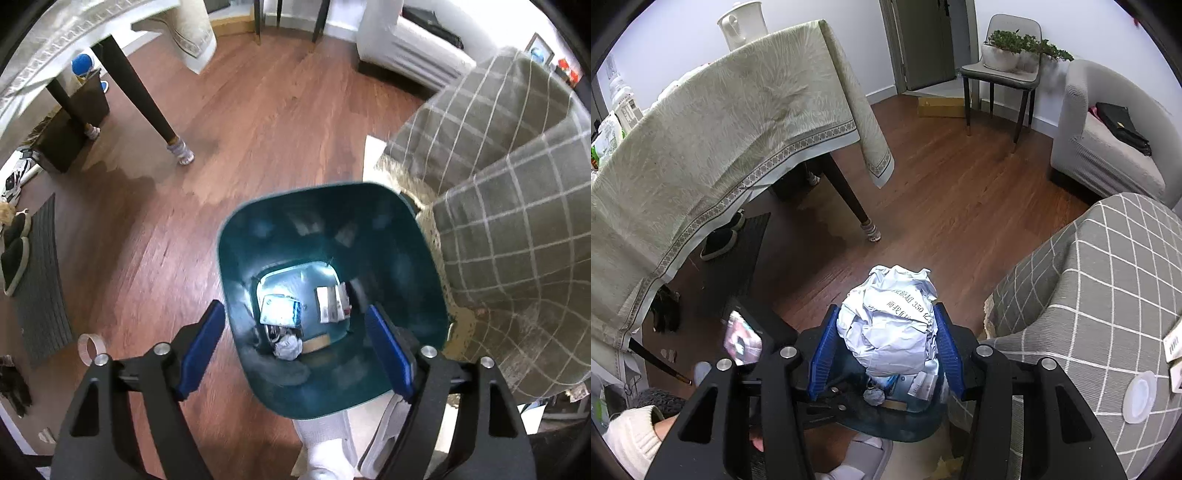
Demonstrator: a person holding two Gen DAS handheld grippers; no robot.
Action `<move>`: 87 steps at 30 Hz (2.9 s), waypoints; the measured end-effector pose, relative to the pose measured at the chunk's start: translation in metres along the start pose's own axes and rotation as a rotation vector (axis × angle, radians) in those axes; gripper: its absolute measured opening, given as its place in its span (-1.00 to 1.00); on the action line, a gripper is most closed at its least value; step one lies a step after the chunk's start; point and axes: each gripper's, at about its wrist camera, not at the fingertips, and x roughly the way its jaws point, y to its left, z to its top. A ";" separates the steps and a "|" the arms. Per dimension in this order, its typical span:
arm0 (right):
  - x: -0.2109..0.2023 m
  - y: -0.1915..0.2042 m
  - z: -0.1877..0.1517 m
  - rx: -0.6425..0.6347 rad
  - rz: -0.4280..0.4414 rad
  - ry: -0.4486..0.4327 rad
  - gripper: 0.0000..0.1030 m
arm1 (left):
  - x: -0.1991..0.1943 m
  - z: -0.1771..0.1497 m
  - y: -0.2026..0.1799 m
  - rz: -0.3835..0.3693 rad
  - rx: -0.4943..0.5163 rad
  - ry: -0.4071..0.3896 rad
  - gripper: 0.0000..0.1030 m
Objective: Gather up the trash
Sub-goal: 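Open the left gripper to drop the tissue pack while the right releases the foil ball, then move both grippers back over the table toward the clear lid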
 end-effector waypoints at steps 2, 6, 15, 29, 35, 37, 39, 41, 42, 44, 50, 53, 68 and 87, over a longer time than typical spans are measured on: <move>0.006 0.001 0.000 -0.003 -0.003 0.016 -0.01 | -0.011 0.002 0.006 -0.009 -0.010 -0.037 0.51; 0.021 0.003 -0.006 -0.009 -0.012 0.060 -0.01 | -0.034 0.006 0.011 -0.001 0.003 -0.114 0.46; 0.062 0.014 -0.023 -0.072 -0.045 0.173 -0.01 | -0.077 0.018 0.031 -0.018 -0.033 -0.232 0.34; 0.128 0.015 -0.064 -0.168 -0.096 0.356 0.02 | -0.118 0.029 0.033 -0.055 -0.061 -0.347 -0.12; 0.127 0.011 -0.066 -0.170 -0.076 0.379 0.16 | -0.136 0.035 0.031 -0.096 -0.079 -0.403 -0.16; 0.122 0.012 -0.064 -0.164 -0.070 0.365 0.17 | -0.142 0.036 0.029 -0.103 -0.079 -0.418 -0.17; 0.119 0.012 -0.062 -0.154 -0.062 0.349 0.17 | -0.148 0.037 0.026 -0.107 -0.080 -0.433 -0.17; 0.115 0.015 -0.060 -0.158 -0.056 0.332 0.17 | -0.154 0.037 0.026 -0.122 -0.090 -0.448 -0.17; 0.112 0.016 -0.058 -0.161 -0.051 0.318 0.17 | -0.157 0.038 0.026 -0.129 -0.095 -0.454 -0.17; 0.097 0.022 -0.051 -0.175 -0.040 0.275 0.16 | -0.167 0.039 0.023 -0.137 -0.101 -0.480 -0.17; 0.043 0.024 -0.030 -0.164 -0.017 0.127 0.07 | -0.190 0.042 0.011 -0.104 -0.065 -0.538 -0.17; 0.018 0.019 -0.023 -0.150 -0.022 0.065 0.04 | -0.199 0.044 0.007 -0.131 -0.066 -0.556 -0.17; -0.076 -0.047 -0.024 -0.063 -0.136 -0.143 0.04 | -0.205 0.051 -0.053 -0.162 0.041 -0.590 -0.10; -0.140 -0.143 -0.061 0.057 -0.291 -0.247 0.04 | -0.172 0.059 -0.167 -0.219 0.212 -0.530 0.10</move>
